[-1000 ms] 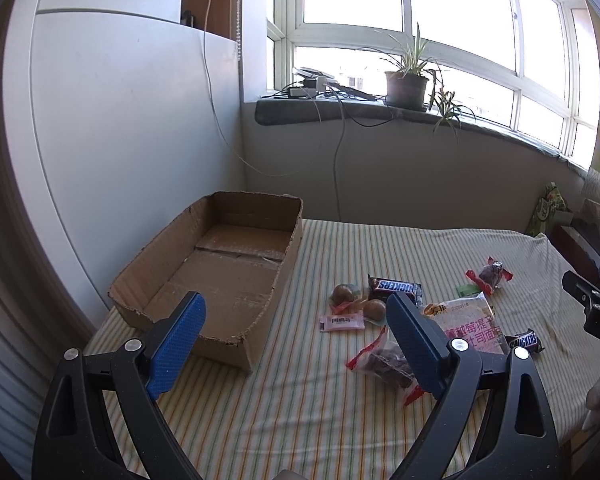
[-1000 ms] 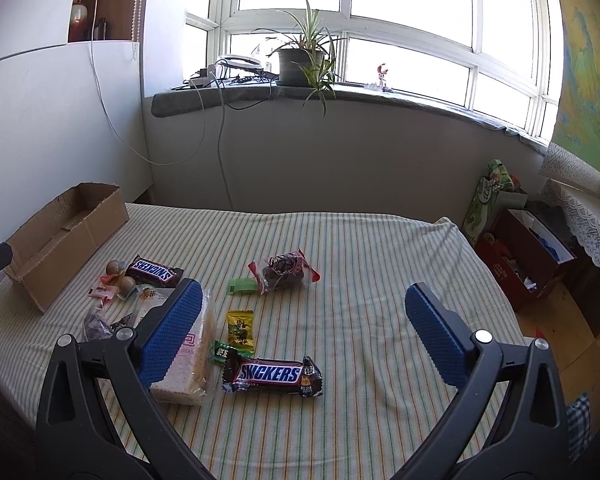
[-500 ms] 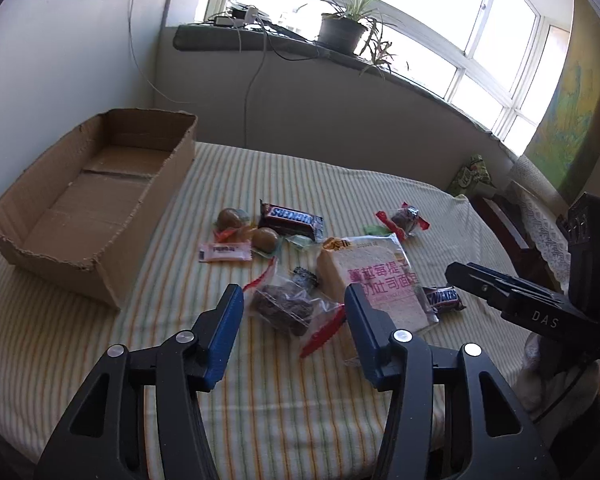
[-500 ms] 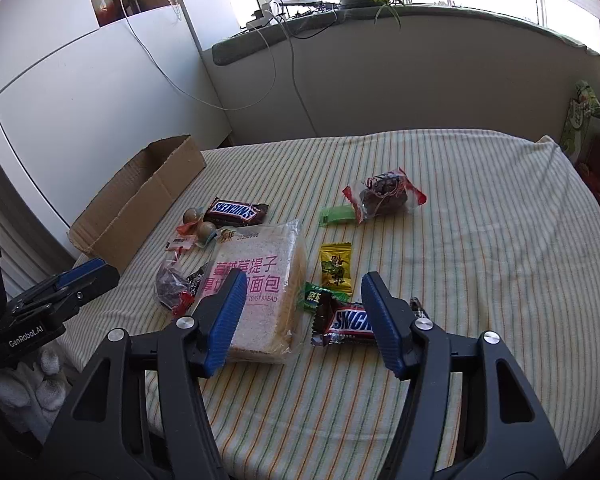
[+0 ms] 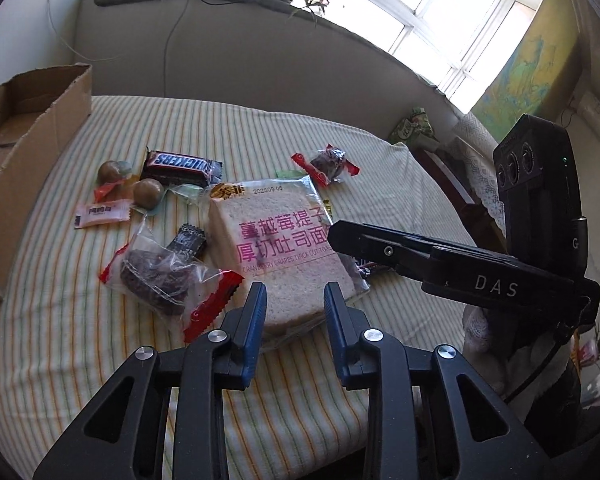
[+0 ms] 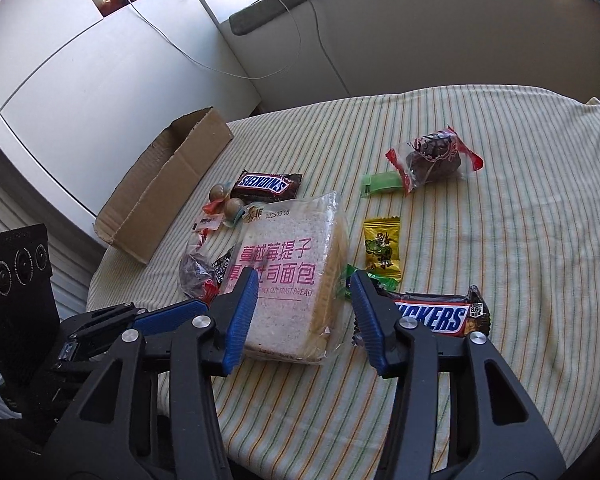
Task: Organize snacks
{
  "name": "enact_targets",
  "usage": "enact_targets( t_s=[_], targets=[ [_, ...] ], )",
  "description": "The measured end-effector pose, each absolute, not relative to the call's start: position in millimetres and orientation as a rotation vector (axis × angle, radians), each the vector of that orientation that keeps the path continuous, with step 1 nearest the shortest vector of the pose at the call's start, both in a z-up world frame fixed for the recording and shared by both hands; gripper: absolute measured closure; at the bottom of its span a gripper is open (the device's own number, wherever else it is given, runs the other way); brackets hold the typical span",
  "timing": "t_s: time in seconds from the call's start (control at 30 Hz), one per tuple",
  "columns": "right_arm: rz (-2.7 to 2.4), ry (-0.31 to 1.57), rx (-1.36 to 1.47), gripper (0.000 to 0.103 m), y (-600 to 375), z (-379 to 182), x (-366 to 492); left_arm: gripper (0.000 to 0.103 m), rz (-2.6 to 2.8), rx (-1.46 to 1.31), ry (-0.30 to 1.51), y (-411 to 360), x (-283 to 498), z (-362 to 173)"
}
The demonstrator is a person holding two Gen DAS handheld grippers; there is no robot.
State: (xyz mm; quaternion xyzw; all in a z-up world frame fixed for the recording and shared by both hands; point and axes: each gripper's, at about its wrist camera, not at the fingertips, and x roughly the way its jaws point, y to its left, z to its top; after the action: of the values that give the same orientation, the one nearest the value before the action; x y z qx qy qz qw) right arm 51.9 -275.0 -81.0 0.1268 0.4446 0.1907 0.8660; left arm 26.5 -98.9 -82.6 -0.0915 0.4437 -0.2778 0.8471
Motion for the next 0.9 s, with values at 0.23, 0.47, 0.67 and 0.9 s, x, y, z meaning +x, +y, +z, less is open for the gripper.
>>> enact_targets(
  t_s=[0.23, 0.47, 0.67, 0.9],
  targets=[
    [0.422, 0.984, 0.295, 0.053, -276, -94, 64, 0.074, -0.538, -0.192, 0.956, -95, 42, -91],
    [0.449, 1.039, 0.329, 0.053, -272, -108, 73, 0.048, -0.558, -0.169, 1.0, -103, 47, -103],
    [0.461, 1.043, 0.314, 0.053, -264, -107, 74, 0.049, -0.597, -0.169, 0.978, -111, 46, -102],
    [0.463, 1.017, 0.278, 0.054, -255, -92, 71, 0.049, -0.588, -0.149, 0.92, -106, 38, -86]
  ],
)
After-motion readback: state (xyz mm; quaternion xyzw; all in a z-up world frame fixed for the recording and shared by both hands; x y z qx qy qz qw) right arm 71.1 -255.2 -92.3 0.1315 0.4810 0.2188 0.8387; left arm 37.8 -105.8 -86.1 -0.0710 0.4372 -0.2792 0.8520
